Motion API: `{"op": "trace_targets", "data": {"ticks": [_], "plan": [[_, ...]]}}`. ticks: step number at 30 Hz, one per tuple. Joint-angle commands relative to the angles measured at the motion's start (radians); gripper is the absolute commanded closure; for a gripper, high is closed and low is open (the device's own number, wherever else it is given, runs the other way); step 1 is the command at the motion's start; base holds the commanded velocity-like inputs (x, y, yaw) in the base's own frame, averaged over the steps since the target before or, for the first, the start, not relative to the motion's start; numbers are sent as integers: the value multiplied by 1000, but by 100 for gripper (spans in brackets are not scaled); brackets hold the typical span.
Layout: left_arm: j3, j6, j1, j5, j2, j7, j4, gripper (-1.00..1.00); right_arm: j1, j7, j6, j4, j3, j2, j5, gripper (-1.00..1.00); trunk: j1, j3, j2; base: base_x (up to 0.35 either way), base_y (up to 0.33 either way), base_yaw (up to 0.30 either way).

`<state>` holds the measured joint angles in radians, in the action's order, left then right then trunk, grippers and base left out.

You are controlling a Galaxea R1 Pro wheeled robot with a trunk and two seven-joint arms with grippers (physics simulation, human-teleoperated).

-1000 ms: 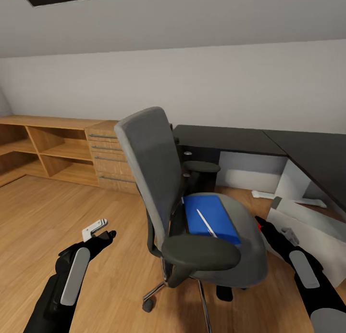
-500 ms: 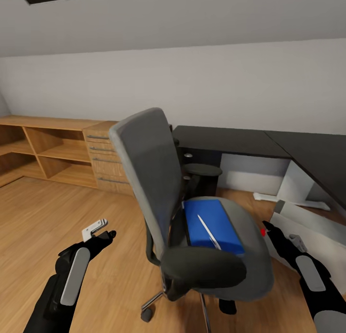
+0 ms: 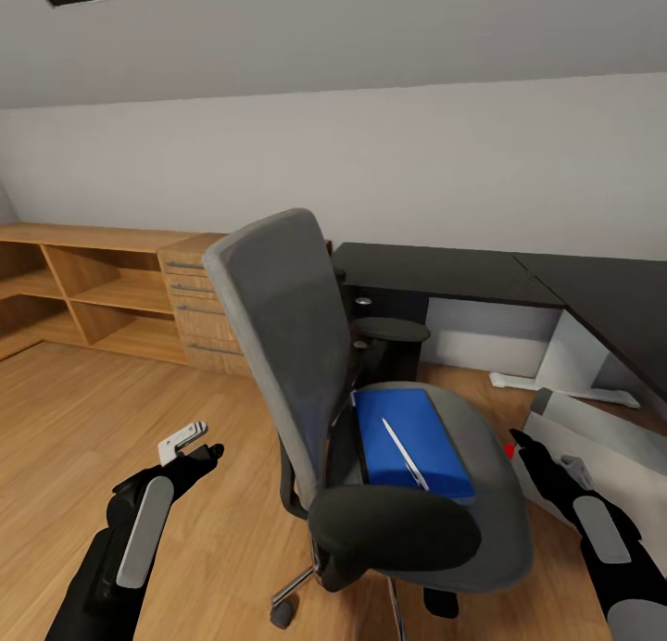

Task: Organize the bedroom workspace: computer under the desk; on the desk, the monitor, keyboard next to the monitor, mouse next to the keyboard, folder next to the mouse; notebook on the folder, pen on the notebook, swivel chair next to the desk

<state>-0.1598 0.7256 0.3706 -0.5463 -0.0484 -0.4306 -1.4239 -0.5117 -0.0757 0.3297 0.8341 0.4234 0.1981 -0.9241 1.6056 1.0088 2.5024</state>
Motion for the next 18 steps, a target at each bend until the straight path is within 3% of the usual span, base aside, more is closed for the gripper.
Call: {"op": "trace_targets", "data": {"ticks": [1, 13, 18], "plan": [[-1, 3, 1, -11, -1, -8, -1, -100, -1, -3, 6, 1, 3, -1, -4, -100, 0, 1, 0, 6, 0, 0], [-1, 3, 1, -11, -1, -8, -1, -100, -1, -3, 8, 2, 1, -3, -7, -100, 0, 1, 0, 1, 0, 0], [-2, 3, 1, -11, -1, -8, -1, -100, -1, -1, 9, 2, -1, -4, -7, -100, 0, 1, 0, 0, 0, 93]]}}
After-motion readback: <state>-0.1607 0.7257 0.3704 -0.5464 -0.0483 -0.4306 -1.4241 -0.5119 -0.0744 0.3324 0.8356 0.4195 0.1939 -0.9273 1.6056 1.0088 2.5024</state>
